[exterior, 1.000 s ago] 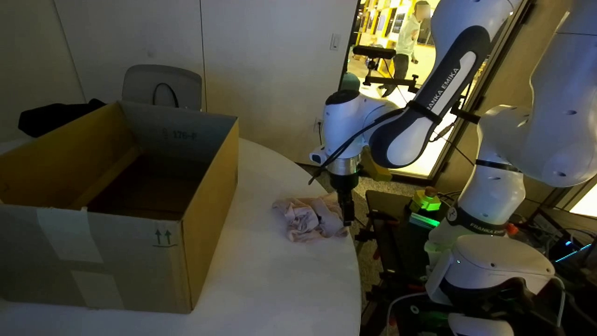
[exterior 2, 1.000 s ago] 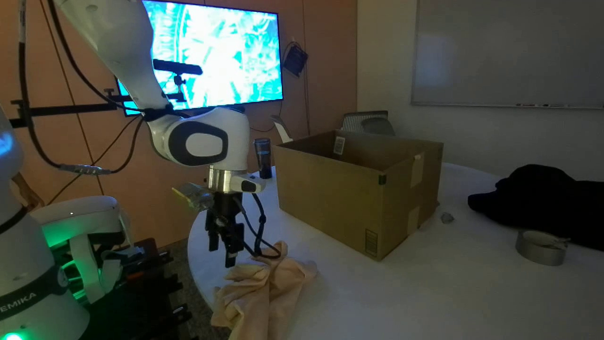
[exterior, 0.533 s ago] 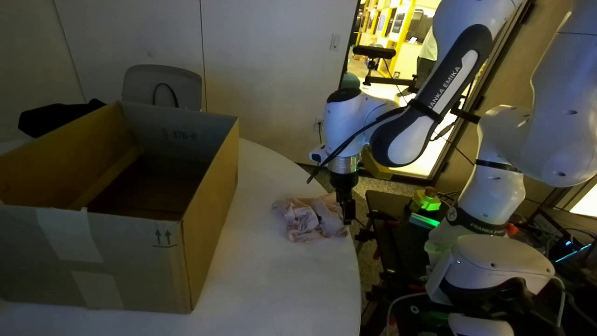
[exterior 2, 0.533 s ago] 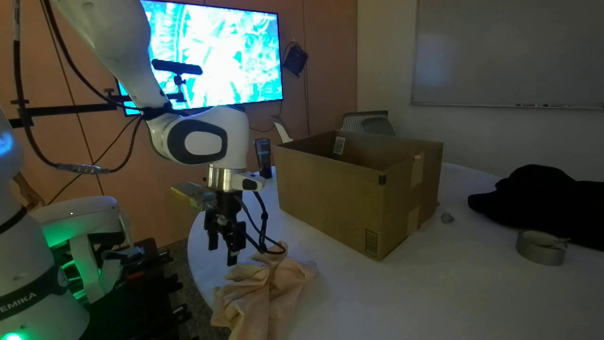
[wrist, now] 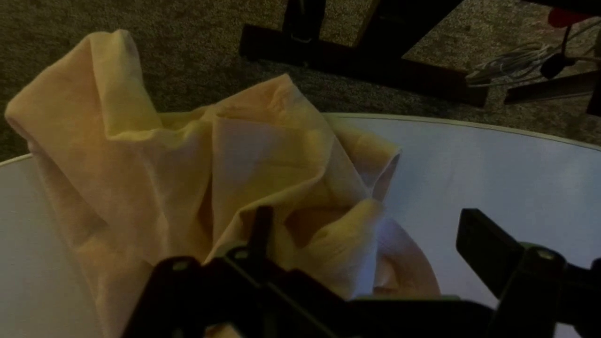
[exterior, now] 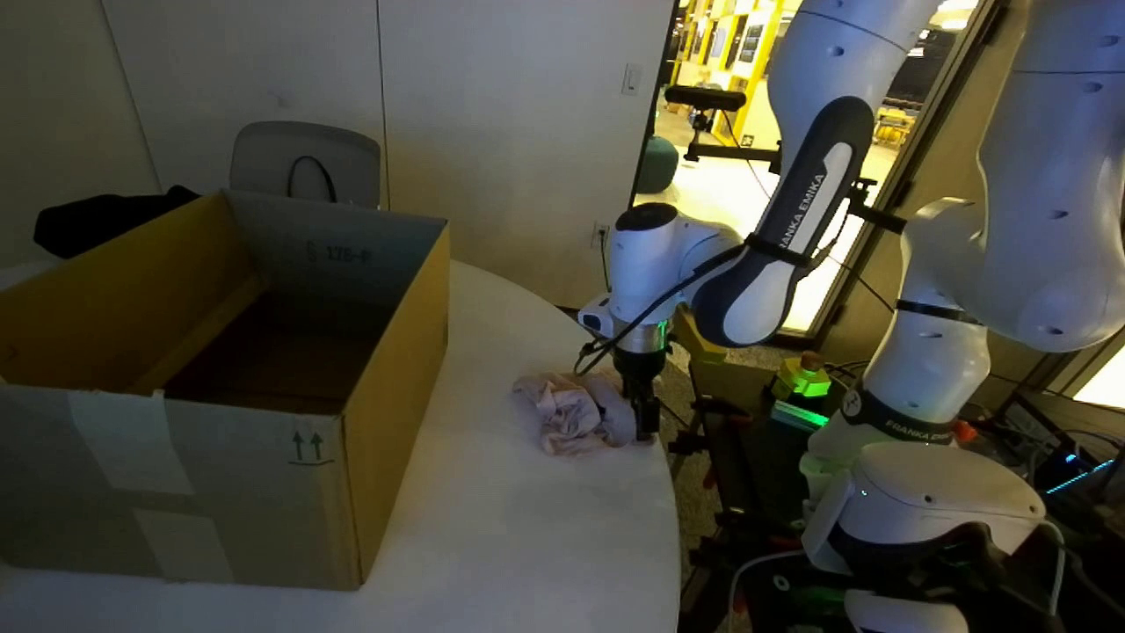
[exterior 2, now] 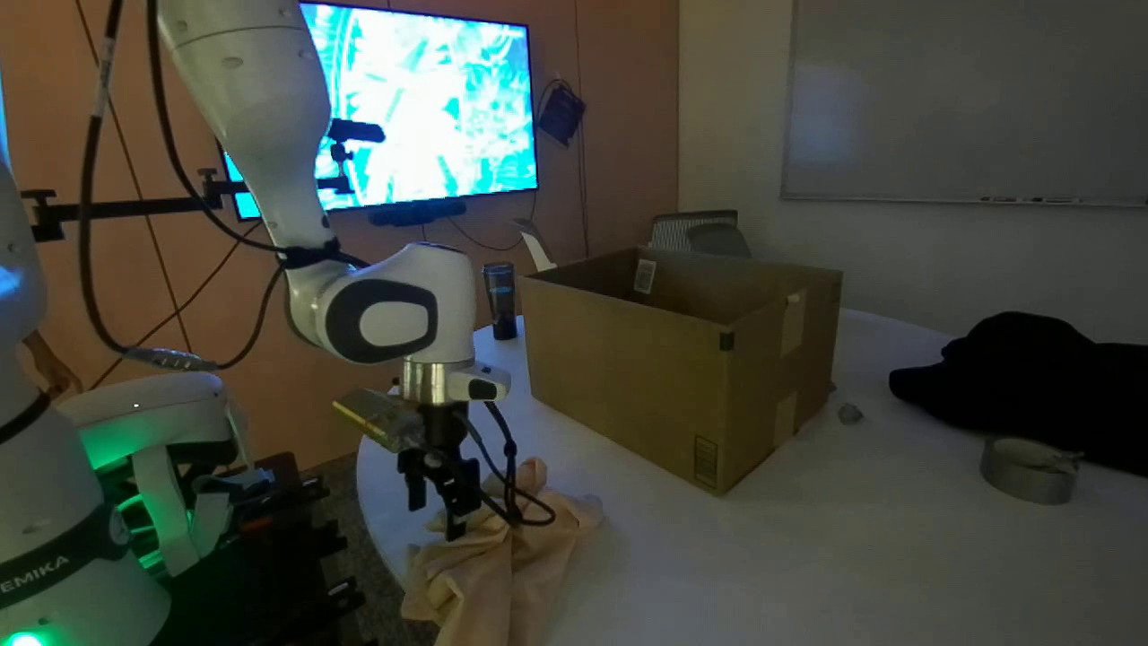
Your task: Put the black marker on the towel then fold the towel twice and put it in the box.
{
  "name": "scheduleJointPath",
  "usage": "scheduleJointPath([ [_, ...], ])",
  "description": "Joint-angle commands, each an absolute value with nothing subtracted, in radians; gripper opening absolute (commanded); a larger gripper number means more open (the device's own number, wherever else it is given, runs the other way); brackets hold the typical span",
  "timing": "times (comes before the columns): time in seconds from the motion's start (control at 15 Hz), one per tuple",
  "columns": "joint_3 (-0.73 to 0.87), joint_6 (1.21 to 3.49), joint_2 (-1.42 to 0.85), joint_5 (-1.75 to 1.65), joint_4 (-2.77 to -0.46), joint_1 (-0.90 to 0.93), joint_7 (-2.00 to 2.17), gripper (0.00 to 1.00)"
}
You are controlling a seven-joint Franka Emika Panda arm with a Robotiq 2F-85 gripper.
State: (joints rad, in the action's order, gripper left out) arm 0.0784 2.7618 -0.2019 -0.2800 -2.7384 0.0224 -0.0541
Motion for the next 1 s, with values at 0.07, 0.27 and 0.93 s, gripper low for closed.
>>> scheduleJointPath([
  [0.07,0.133,2.923,-0.324,-0.332,-2.691,0.025,-0.018,1.0],
  [0.27,0.183,3.005,-0.378,-0.326,-2.658,0.056,-0.002,1.0],
  [0.93,0.262,3.088,-0.511,-0.276,-2.544,0.183,-0.004,1.0],
])
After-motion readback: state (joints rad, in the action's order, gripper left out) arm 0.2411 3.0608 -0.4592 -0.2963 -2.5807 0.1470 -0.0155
